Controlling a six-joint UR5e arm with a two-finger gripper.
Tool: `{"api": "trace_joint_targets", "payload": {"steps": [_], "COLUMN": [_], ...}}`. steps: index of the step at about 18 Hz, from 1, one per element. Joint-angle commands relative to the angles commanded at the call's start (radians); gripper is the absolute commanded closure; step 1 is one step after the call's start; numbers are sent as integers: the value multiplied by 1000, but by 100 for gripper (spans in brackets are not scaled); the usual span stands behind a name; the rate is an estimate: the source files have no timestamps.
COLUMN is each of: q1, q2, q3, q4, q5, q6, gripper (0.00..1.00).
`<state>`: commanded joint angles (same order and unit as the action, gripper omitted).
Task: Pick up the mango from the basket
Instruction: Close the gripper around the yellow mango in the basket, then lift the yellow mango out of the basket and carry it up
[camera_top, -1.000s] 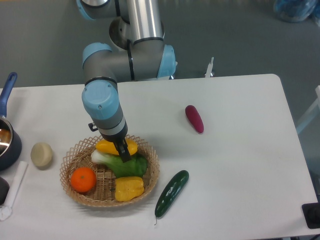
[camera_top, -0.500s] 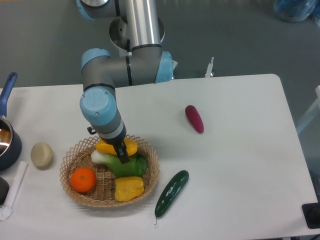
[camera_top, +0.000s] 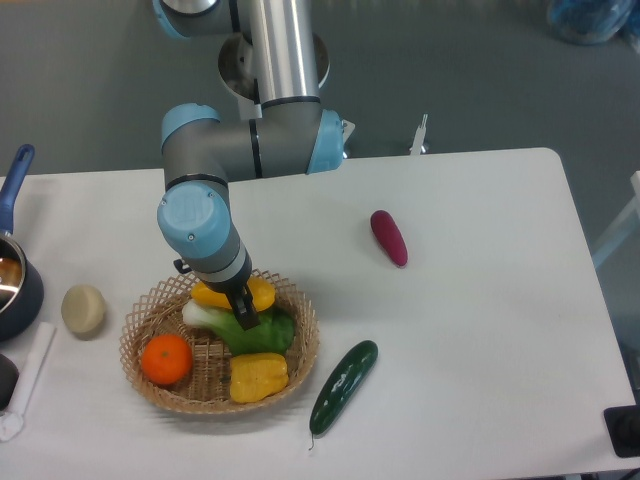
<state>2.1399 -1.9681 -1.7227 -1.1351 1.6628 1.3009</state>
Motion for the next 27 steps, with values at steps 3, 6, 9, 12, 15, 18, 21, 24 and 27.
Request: {"api": "trace_joint_targets", "payload": {"steps": [3, 6, 9, 12, 15, 18, 21, 24, 27], "q1": [0, 0, 0, 0, 2, 5, 11, 28, 90], "q2": [-3, -3, -2, 0, 9, 29, 54, 90, 150], "q3": [2, 3, 3, 6, 6, 8, 12, 11, 18], "q4": [0, -2, -3, -11, -15, -31, -29, -20, -12], "q5": [0, 0, 2, 0, 2, -2, -9, -41, -121], "q6": [-3, -5, -25, -26, -31, -32, -32, -64, -92], "gripper": [2, 13, 30, 42, 45, 45, 45, 45, 45]}}
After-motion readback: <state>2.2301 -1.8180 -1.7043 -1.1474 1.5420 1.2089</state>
